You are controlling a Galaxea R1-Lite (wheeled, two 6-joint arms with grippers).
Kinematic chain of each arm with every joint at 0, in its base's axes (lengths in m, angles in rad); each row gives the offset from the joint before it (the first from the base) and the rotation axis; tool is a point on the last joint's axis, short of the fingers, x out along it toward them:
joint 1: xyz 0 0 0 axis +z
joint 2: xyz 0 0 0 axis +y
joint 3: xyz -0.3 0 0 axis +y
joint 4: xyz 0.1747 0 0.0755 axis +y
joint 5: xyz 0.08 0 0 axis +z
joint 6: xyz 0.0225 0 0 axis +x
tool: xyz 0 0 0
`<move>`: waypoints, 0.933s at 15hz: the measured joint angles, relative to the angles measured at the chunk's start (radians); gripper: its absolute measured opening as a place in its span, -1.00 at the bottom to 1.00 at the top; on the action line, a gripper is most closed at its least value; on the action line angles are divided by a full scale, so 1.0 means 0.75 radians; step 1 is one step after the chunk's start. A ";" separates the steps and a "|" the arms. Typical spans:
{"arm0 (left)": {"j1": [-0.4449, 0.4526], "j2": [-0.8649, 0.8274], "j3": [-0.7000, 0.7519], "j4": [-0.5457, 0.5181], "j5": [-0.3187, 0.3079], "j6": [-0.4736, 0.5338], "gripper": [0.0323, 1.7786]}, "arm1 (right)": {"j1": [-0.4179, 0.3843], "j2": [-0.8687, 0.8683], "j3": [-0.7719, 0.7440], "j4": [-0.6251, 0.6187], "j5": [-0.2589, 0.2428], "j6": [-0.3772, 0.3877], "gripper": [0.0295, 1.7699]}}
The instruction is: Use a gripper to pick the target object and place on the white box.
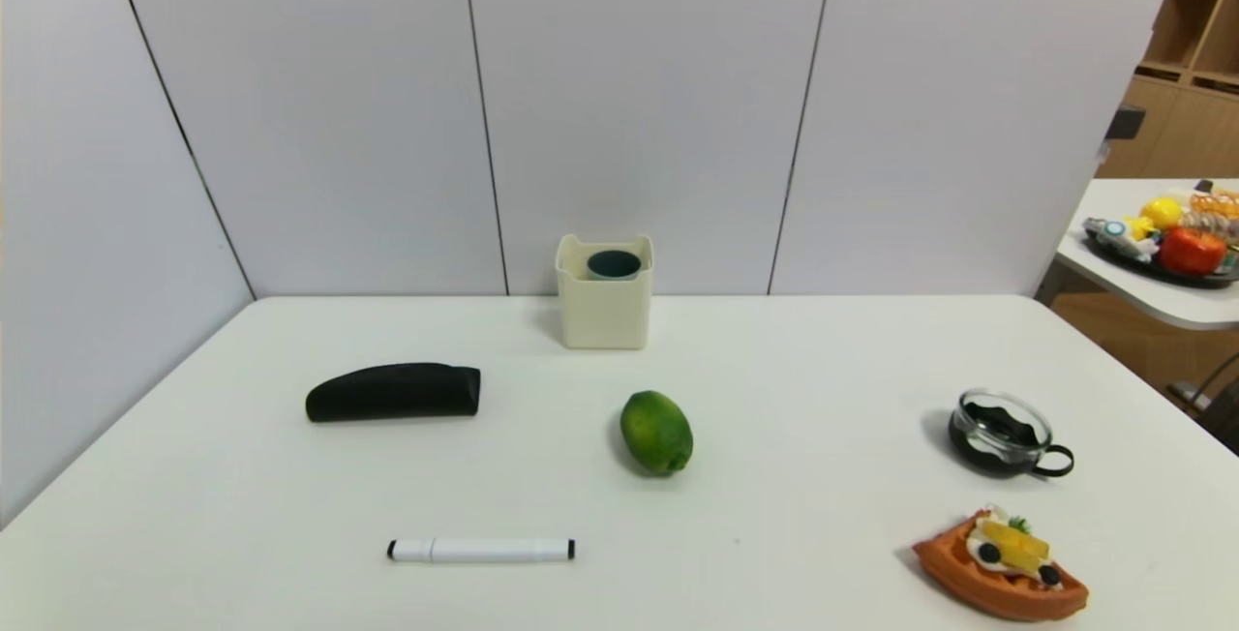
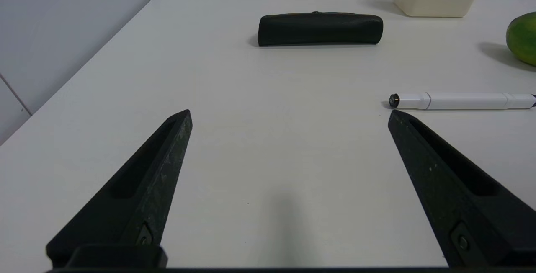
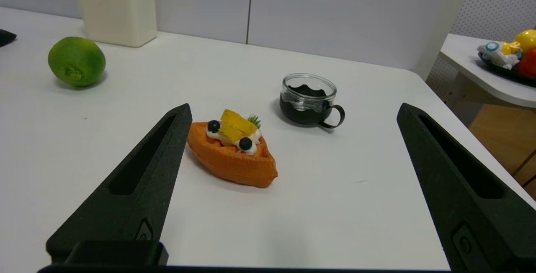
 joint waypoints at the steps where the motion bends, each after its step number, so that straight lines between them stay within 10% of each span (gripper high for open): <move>1: 0.000 0.000 0.000 0.000 0.000 0.000 0.90 | 0.000 -0.012 0.003 0.039 -0.022 0.002 0.91; 14: 0.000 0.000 0.000 0.000 0.000 -0.001 0.90 | 0.001 -0.033 0.007 0.139 -0.073 0.064 0.91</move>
